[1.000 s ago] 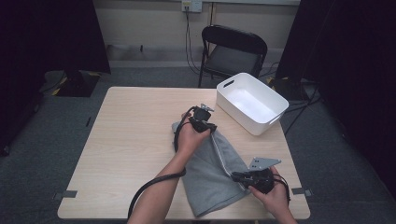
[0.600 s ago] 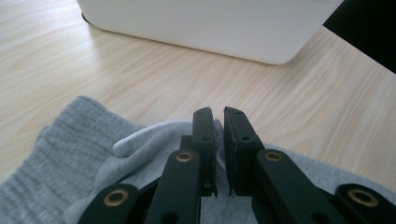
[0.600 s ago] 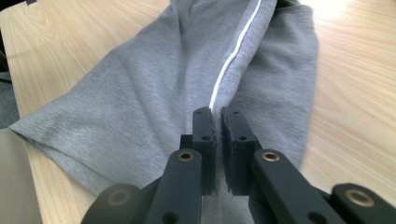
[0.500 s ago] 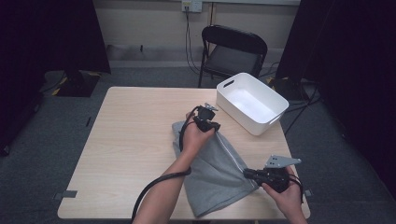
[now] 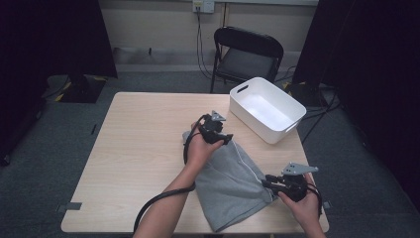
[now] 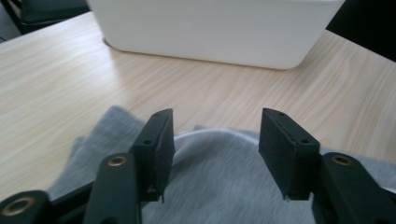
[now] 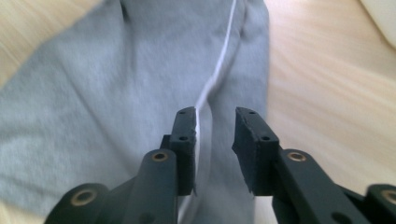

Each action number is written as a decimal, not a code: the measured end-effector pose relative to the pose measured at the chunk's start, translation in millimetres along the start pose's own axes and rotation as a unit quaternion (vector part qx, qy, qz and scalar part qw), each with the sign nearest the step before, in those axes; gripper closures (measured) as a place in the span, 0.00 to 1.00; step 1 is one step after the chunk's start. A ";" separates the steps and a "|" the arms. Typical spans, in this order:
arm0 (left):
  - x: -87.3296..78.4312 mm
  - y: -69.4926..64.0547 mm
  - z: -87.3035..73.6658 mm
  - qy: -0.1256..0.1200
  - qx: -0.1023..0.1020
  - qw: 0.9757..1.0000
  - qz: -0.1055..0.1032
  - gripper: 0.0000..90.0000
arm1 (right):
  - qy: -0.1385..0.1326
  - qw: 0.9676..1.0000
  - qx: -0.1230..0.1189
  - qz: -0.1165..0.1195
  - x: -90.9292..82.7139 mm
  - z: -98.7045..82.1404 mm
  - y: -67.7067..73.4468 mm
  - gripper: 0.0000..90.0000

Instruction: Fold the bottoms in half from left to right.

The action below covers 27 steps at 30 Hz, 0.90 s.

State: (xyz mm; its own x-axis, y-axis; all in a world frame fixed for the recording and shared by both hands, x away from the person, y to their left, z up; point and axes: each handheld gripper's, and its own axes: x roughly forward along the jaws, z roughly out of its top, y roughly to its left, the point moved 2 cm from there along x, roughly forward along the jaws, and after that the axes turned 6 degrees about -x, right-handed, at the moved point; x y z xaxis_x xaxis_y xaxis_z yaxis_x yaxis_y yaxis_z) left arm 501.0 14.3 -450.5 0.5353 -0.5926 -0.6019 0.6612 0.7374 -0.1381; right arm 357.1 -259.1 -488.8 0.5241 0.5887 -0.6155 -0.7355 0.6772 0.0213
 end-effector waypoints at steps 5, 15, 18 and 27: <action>-13.9 4.6 -16.7 0.004 0.009 1.000 -0.001 0.40 | 0.007 1.000 -0.015 0.002 24.6 20.4 5.8 0.72; -32.1 7.9 -45.9 0.015 0.032 0.999 -0.005 0.37 | 0.073 0.997 -0.023 0.015 54.3 26.2 -6.4 0.94; -36.5 9.9 -51.5 0.017 0.041 0.999 -0.001 0.37 | 0.049 0.999 -0.020 0.001 46.9 31.2 -11.5 0.95; -44.7 13.6 -77.2 0.021 0.034 0.999 -0.003 0.35 | 0.050 0.998 0.024 -0.024 53.1 10.8 -28.6 0.94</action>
State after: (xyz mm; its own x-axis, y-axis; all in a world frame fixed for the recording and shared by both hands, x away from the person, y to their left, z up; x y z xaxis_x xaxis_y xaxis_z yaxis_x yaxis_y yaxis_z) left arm 445.4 75.8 -486.2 0.5096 -0.5817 -0.6340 0.6993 0.7093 -0.0888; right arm 410.6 -242.4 -513.6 0.5107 0.5092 -0.6928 -0.6880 0.7253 0.0259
